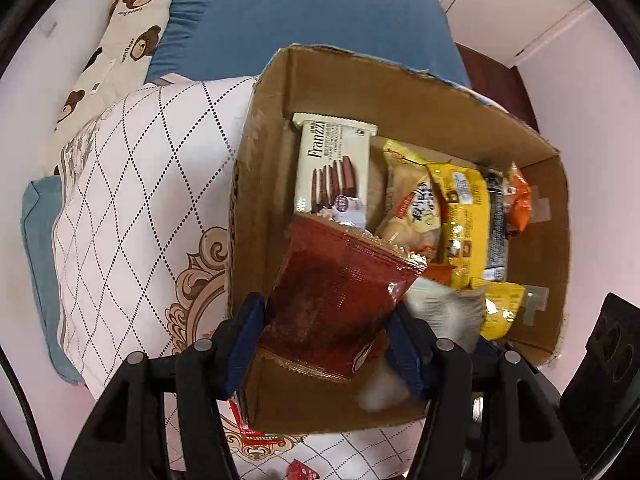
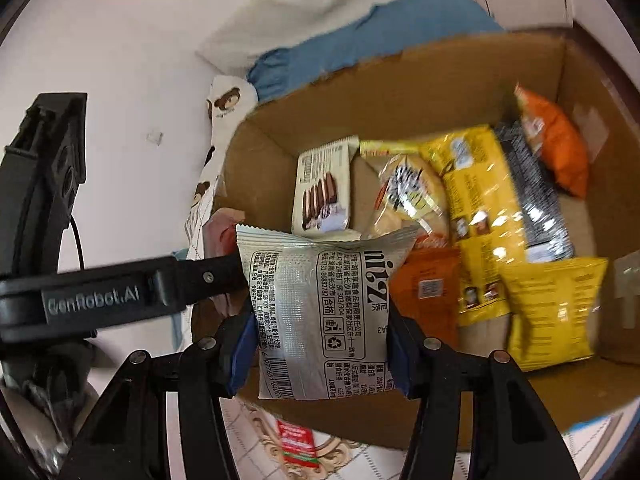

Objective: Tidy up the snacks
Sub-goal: 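Carry both packets into the cardboard box and open both tools, then move both tools back toward the red pouch and candy bag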

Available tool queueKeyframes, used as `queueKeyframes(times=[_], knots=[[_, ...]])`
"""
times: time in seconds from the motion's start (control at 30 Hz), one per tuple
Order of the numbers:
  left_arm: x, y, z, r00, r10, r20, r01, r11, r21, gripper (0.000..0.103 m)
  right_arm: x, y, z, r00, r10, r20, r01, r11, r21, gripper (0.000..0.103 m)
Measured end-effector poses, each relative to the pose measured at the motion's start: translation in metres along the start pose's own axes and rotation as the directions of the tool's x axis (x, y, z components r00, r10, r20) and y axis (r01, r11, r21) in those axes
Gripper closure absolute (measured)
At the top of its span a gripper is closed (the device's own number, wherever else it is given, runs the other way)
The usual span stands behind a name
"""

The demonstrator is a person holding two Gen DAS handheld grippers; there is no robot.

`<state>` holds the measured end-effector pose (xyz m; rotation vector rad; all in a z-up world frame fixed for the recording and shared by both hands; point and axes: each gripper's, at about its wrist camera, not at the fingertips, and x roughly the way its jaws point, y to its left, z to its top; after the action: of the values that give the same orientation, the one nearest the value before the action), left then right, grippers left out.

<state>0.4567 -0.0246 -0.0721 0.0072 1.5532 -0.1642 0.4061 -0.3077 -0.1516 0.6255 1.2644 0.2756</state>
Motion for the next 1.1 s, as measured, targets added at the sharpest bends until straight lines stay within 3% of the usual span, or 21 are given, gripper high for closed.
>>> queueKeyframes(times=[0.03, 0.07, 0.13, 0.47, 0.8, 1.0, 1.1], knots=[[0.003, 0.000, 0.001, 1.000, 0.006, -0.003, -0.006, 1.000, 0.003, 0.040, 0.004, 0.000, 0.000, 1.000, 0.001, -0.016, -0.001, 1.000, 0.003, 0.014], [0.007, 0.000, 0.002, 1.000, 0.010, -0.006, -0.010, 1.000, 0.004, 0.030, 0.006, 0.000, 0.001, 1.000, -0.007, -0.020, 0.007, 1.000, -0.006, 0.008], [0.009, 0.001, 0.002, 1.000, 0.003, -0.002, -0.003, 1.000, 0.006, 0.022, 0.008, 0.002, 0.001, 0.999, -0.041, -0.025, 0.040, 0.999, -0.026, 0.007], [0.013, -0.003, -0.012, 1.000, -0.006, 0.030, 0.007, 1.000, -0.014, 0.022, -0.007, -0.017, 0.004, 0.975, -0.224, -0.004, 0.223, 0.972, -0.075, 0.006], [0.007, -0.014, -0.045, 0.986, 0.024, 0.165, -0.026, 1.000, 0.010, 0.022, -0.049, -0.049, -0.006, 0.909, -0.406, 0.092, 0.414, 0.905, -0.102, 0.006], [-0.002, -0.023, -0.059, 0.974, 0.016, 0.226, -0.022, 0.999, 0.025, 0.022, -0.075, -0.045, -0.013, 0.879, -0.449, 0.159, 0.469, 0.875, -0.118, 0.005], [-0.013, -0.028, -0.069, 0.960, 0.028, 0.280, -0.040, 0.999, 0.037, 0.022, -0.092, -0.038, -0.019, 0.862, -0.461, 0.209, 0.492, 0.861, -0.128, 0.005]])
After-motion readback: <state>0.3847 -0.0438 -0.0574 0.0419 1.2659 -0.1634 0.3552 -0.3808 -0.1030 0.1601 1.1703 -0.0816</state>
